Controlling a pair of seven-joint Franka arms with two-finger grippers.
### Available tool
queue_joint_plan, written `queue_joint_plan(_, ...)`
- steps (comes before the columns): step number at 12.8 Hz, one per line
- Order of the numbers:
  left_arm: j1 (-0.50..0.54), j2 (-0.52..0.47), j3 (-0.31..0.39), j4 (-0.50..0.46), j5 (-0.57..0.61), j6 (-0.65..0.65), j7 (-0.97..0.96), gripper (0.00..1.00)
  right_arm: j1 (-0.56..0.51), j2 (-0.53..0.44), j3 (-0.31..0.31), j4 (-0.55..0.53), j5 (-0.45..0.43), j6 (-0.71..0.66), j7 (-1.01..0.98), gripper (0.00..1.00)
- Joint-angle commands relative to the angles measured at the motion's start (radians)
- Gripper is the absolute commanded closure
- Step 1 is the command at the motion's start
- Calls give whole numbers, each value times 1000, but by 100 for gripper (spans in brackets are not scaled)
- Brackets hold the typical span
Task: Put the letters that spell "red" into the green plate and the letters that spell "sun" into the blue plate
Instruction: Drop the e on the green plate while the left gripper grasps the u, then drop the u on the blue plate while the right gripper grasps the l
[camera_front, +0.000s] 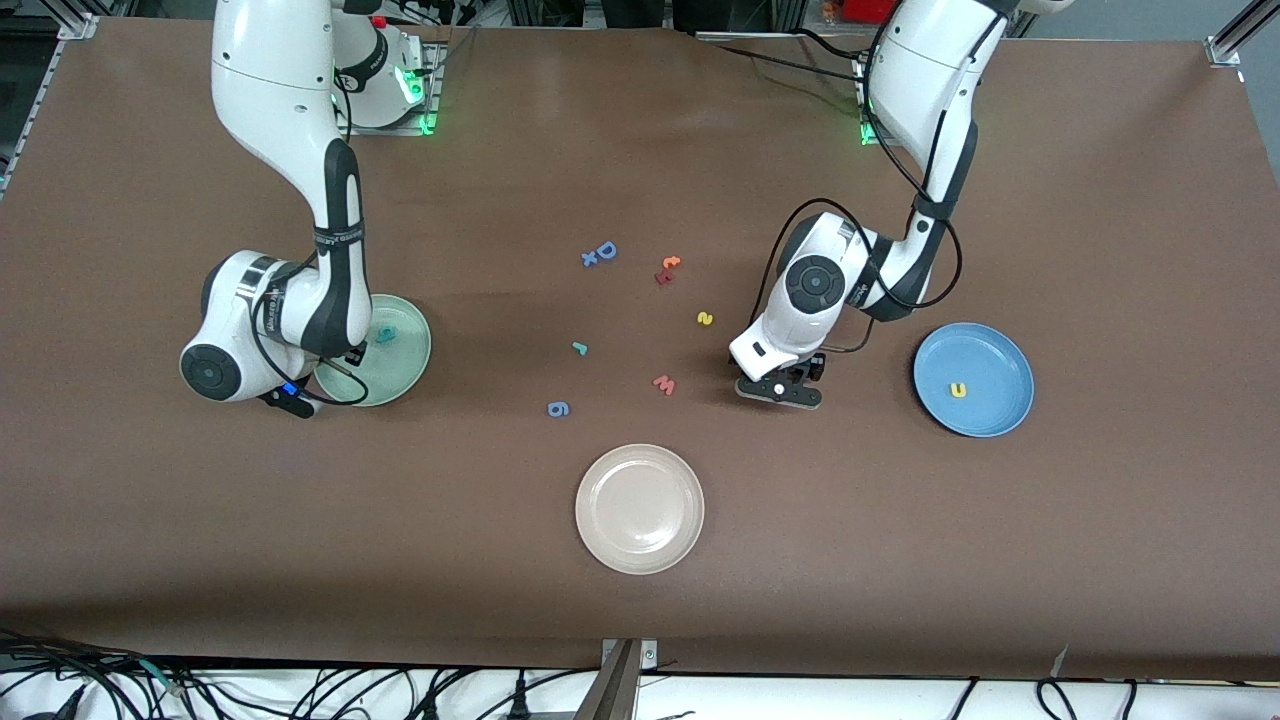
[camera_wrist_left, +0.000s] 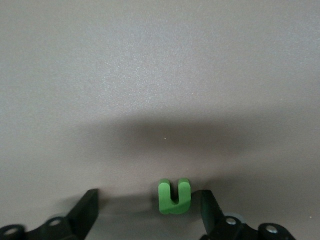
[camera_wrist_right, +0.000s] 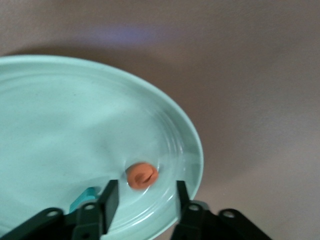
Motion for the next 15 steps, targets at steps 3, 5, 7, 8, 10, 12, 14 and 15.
queue_joint_plan(3, -10, 15, 8, 25, 7, -1, -17, 58, 17, -21, -9, 176, 23, -235, 141, 14)
queue_joint_plan(5, -10, 15, 8, 25, 7, -1, -17, 77, 74, -24, -4, 249, 56, -271, 299, 14)
queue_joint_plan(7, -10, 15, 8, 25, 7, -1, -17, 88, 152, -24, -10, 251, 121, -231, 411, 16)
queue_joint_plan(8, -8, 13, 8, 25, 8, -1, -9, 90, 192, -24, -10, 251, 123, -188, 466, 17)
queue_joint_plan(10, 3, 5, 13, 26, 22, -3, 32, 92, 284, -21, -6, 246, 126, -75, 616, 19)
queue_joint_plan(12, 32, -13, 49, 35, 15, -9, 173, 92, 364, -4, 17, 231, 127, 72, 756, 19)
queue_joint_plan(14, 58, -53, 98, 35, 11, -53, 326, 92, 375, 11, 91, 221, 127, 216, 882, 19)
queue_joint_plan(15, 76, -64, 118, 34, 10, -69, 409, 91, 372, 19, 120, 220, 127, 261, 916, 19)
